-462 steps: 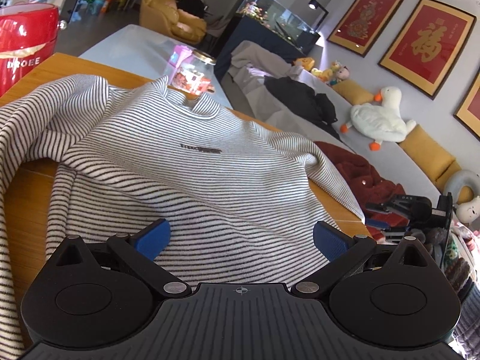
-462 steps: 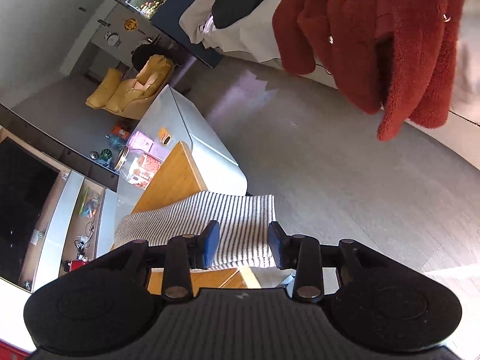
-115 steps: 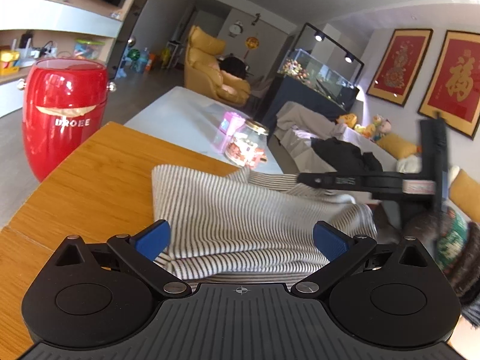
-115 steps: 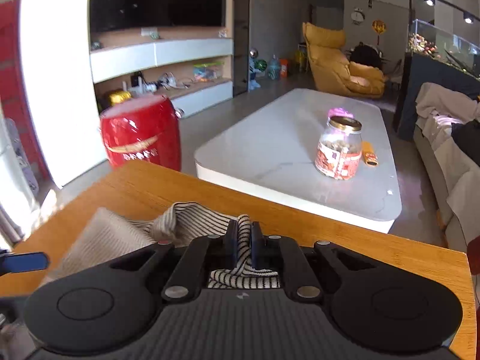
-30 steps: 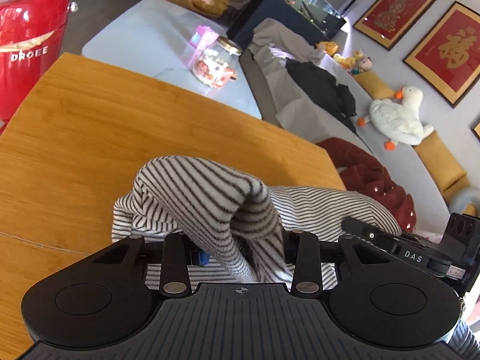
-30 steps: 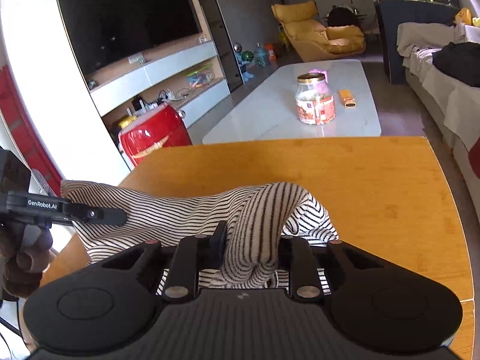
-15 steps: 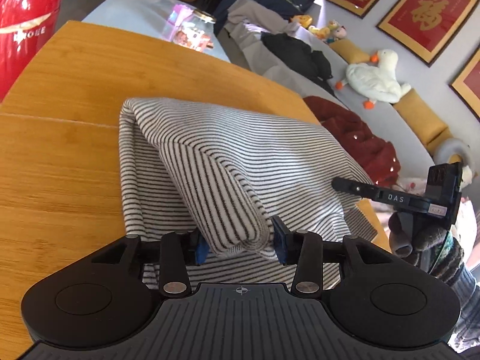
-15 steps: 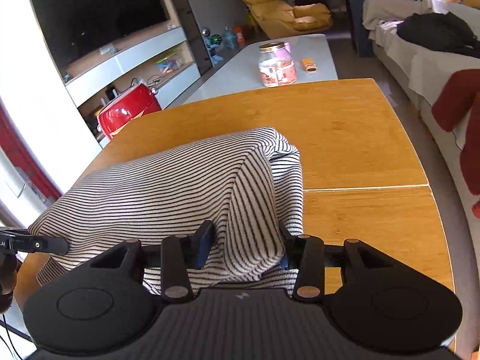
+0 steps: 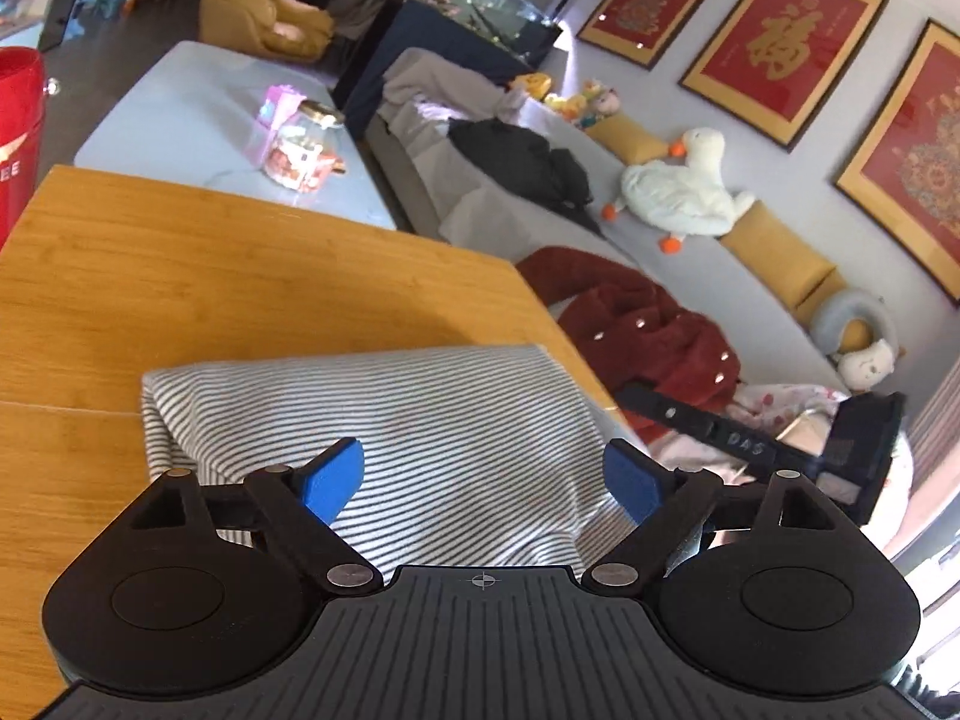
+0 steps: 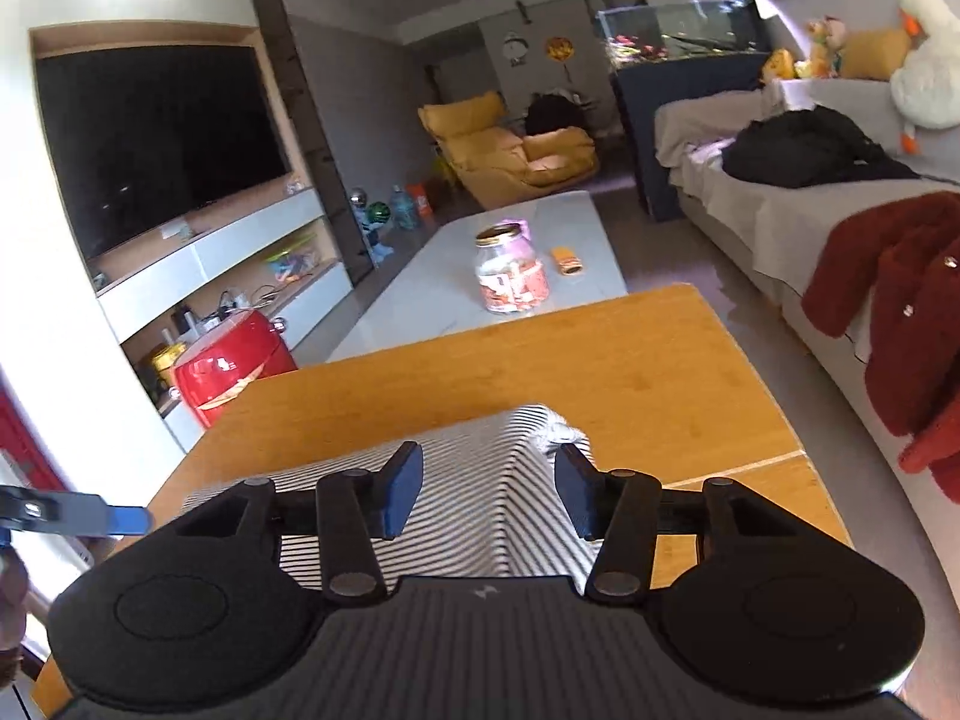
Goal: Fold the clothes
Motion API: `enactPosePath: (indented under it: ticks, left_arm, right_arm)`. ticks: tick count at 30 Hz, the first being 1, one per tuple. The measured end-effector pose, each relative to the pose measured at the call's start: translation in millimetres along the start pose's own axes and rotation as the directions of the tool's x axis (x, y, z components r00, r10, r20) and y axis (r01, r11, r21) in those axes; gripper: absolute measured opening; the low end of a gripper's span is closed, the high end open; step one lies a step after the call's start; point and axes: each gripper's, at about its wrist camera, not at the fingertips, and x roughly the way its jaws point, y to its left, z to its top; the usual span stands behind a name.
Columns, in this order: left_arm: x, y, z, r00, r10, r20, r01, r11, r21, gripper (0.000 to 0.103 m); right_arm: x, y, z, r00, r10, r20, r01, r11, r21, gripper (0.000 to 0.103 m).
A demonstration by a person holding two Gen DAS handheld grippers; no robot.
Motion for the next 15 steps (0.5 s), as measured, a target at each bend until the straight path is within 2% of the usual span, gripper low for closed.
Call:
enactPosePath:
  ticks: [3,5,6,9,11,15]
  left_arm:
    - [32.4,0.1,-17.2,0.994,0.093,-0.053,-0.096,0.992,-0.075,0.093]
    - [39.5,0.5,-33.2,0.991,0.133,-0.020,-0.134,0.984,-0.114,0.096]
    - [39.4,-3.1,-38.6,0.988,0.156,0.016,-0.153,0.981,-0.117,0.097]
    - [39.9,-10.9,-47.2,0.975,0.212,0.067,-0.199,0.966,-0.164,0.101]
    - [42.5,-11.7,-46.7,0.973,0.221,0.069,-0.206,0.963,-0.172,0.103]
    - [44.4,-9.0,-48.8,0.969,0.228,0.094,-0.208,0.961,-0.183,0.103]
  right_arm:
    - [22.4,-3.6,-1.7,0.991,0.109,-0.079,-0.111,0.994,-0.020,0.051]
    - [37.9,-11.6,-10.8,0.975,0.166,-0.151,-0.170,0.985,-0.015,0.060]
    - [43.5,-14.9,-16.1,0.966,0.188,-0.177,-0.193,0.981,-0.012,0.060]
    - [40.8,-14.9,-25.4,0.957,0.234,-0.173,-0.243,0.970,-0.032,0.064]
    - [38.9,-15.2,-29.7,0.949,0.268,-0.164,-0.278,0.960,-0.042,0.072]
    - [38.0,-18.5,-36.7,0.944,0.309,-0.115,-0.314,0.949,-0.027,0.078]
